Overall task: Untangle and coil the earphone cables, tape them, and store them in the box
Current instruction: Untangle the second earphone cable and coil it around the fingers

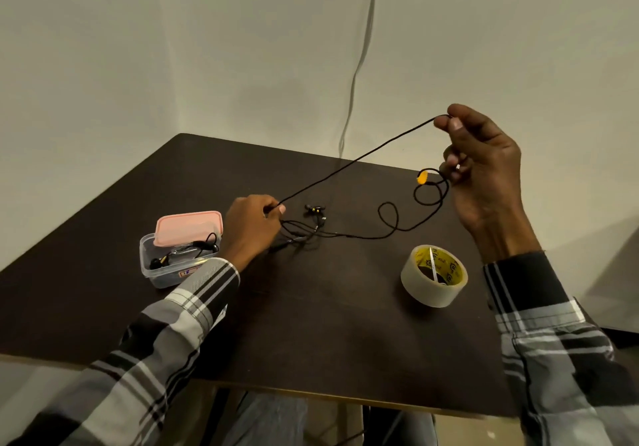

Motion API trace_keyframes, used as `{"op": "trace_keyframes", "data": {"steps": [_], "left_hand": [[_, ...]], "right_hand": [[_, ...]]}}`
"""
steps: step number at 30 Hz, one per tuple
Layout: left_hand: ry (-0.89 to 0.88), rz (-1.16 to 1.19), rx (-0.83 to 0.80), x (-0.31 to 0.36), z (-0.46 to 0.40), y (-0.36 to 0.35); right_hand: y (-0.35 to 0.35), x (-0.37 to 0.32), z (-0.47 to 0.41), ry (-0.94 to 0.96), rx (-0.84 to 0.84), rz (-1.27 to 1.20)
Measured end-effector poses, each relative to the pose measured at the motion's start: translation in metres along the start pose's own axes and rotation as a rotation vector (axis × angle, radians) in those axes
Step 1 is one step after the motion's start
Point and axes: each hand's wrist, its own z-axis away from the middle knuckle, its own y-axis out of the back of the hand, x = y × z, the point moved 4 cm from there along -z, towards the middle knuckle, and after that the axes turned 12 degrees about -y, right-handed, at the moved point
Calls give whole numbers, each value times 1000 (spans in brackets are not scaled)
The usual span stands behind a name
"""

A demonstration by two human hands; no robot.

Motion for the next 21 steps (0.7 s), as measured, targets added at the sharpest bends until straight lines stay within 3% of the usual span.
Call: {"op": "trace_keyframes", "data": {"steps": [6,12,18,21], "left_hand": [[116,-72,-94,-7,4,1],[90,-22,-60,1,-2,5],[-48,285,-103,21,-9,9],[-97,419,-91,38,-12,16]], "right_hand": [[28,-25,-9,90,135,-168],[35,-23,-13,112,208,-106],[18,5,-25,-27,75,544],[9,22,-32,28,114,914]]}}
